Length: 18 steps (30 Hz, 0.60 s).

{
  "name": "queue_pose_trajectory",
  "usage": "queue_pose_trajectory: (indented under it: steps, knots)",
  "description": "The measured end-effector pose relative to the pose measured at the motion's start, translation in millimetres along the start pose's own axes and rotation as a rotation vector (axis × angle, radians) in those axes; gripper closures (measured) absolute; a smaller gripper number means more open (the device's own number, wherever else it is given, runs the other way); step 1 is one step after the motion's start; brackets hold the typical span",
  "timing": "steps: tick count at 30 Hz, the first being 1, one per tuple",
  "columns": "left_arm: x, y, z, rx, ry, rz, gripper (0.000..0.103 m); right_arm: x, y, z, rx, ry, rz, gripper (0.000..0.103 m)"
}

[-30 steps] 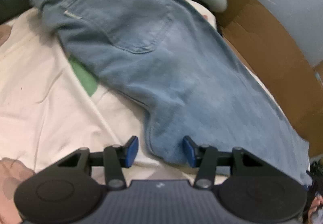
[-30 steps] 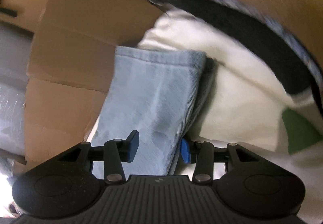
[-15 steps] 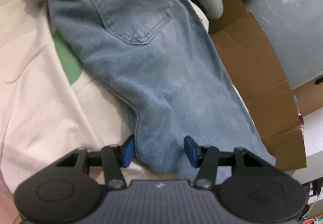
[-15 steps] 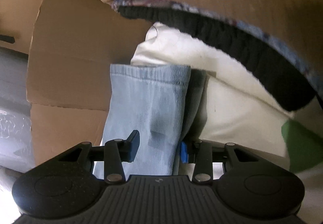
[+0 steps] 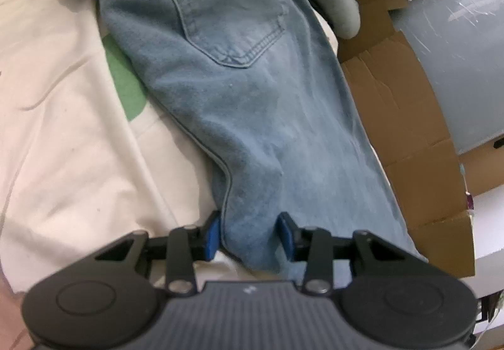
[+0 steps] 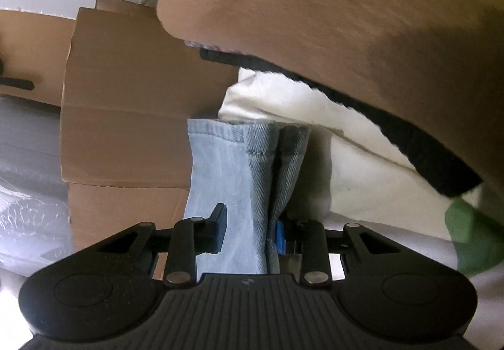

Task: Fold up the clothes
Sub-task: 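Hold the jeans leg with the left gripper while the right gripper pinches the hem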

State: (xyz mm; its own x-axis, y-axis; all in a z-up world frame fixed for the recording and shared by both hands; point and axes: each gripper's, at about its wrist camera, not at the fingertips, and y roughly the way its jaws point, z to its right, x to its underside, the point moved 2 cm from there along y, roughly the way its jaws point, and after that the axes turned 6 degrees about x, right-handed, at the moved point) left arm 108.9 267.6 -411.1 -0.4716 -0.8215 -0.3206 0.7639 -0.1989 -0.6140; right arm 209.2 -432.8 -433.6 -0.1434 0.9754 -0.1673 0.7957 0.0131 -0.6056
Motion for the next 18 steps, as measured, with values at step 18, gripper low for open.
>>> queue_pose_trajectory:
  steps: [18]
  knots:
    - [7.8, -6.0, -2.0, -0.019, -0.050, 0.052, 0.068, -15.0, -3.9, -11.4, -0.005, 0.008, 0.034, 0.092]
